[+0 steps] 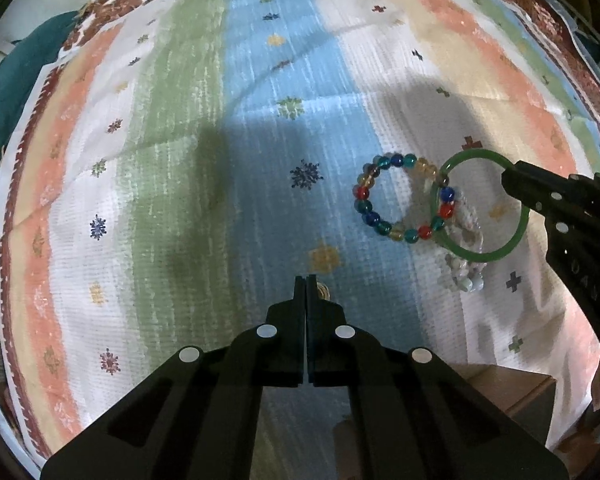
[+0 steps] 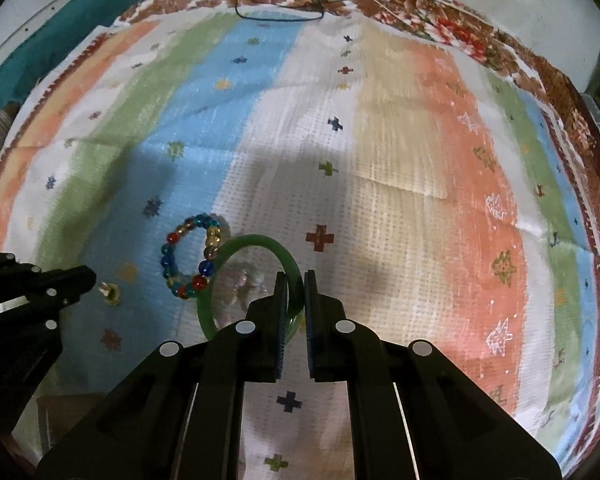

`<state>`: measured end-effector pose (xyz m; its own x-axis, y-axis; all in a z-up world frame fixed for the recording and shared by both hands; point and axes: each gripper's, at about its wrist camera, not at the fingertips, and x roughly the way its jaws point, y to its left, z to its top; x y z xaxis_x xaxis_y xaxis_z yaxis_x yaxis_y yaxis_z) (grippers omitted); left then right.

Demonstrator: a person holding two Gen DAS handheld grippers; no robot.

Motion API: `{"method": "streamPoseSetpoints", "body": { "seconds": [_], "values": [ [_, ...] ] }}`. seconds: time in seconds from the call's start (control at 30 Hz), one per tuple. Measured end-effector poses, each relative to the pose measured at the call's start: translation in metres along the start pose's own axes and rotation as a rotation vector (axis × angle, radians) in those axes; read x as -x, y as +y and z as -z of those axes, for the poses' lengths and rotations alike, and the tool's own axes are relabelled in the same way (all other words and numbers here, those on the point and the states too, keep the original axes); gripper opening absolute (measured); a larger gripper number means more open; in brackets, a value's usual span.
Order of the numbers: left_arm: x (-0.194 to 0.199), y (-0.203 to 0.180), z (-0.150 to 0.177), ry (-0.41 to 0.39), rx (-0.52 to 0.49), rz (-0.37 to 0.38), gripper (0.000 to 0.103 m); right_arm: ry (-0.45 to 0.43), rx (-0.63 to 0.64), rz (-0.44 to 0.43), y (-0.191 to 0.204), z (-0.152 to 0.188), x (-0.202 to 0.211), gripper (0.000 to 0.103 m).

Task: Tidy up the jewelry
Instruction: 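Close left tool on gold ring while right tool grasps green jade bangle rim, then carry gold ring and jade bangle over the silver tin with both tools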

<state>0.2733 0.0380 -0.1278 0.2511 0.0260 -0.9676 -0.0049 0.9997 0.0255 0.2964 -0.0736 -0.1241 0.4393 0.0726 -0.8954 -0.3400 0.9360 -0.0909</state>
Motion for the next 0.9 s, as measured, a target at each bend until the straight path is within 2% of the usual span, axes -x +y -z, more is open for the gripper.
{"method": "streamPoseSetpoints", "body": {
  "seconds": [0.17,0.23,0.27,0.3,0.43,0.73,0.77,0.8,0.83,0.9],
  "values": [
    [-0.003,0.008,-0.002,0.012,0.027,0.02,0.003,-0.007,0.012,-0.006,0.006,-0.001,0.003,0.009],
    [-0.005,0.01,-0.001,0.025,0.04,0.034,0.014,-0.004,0.013,-0.005,0.007,0.0,0.002,0.009],
    [-0.006,0.011,-0.001,0.028,0.041,0.038,0.029,-0.002,0.014,-0.004,0.006,0.001,0.002,0.009],
    [-0.007,0.011,-0.001,0.027,0.041,0.04,0.037,0.0,0.015,-0.003,0.007,0.001,0.002,0.009],
    [-0.013,0.012,0.001,0.035,0.05,0.056,0.037,0.002,0.012,-0.007,0.006,0.0,0.001,0.009],
    [-0.033,0.003,0.006,0.053,0.003,0.025,0.037,0.012,0.021,-0.023,0.01,0.001,-0.002,0.009],
    [-0.034,0.002,0.007,0.05,-0.013,0.022,0.034,0.012,0.023,-0.024,0.011,0.001,-0.002,0.009],
    [-0.035,0.0,0.008,0.045,-0.034,0.016,0.023,0.012,0.023,-0.024,0.011,0.001,-0.002,0.009],
    [-0.035,-0.001,0.008,0.044,-0.048,0.01,0.018,0.013,0.025,-0.024,0.012,0.001,-0.002,0.009],
    [-0.034,-0.004,0.008,0.046,-0.052,0.007,0.018,0.014,0.029,-0.026,0.013,0.002,-0.002,0.009]
  ]
}}
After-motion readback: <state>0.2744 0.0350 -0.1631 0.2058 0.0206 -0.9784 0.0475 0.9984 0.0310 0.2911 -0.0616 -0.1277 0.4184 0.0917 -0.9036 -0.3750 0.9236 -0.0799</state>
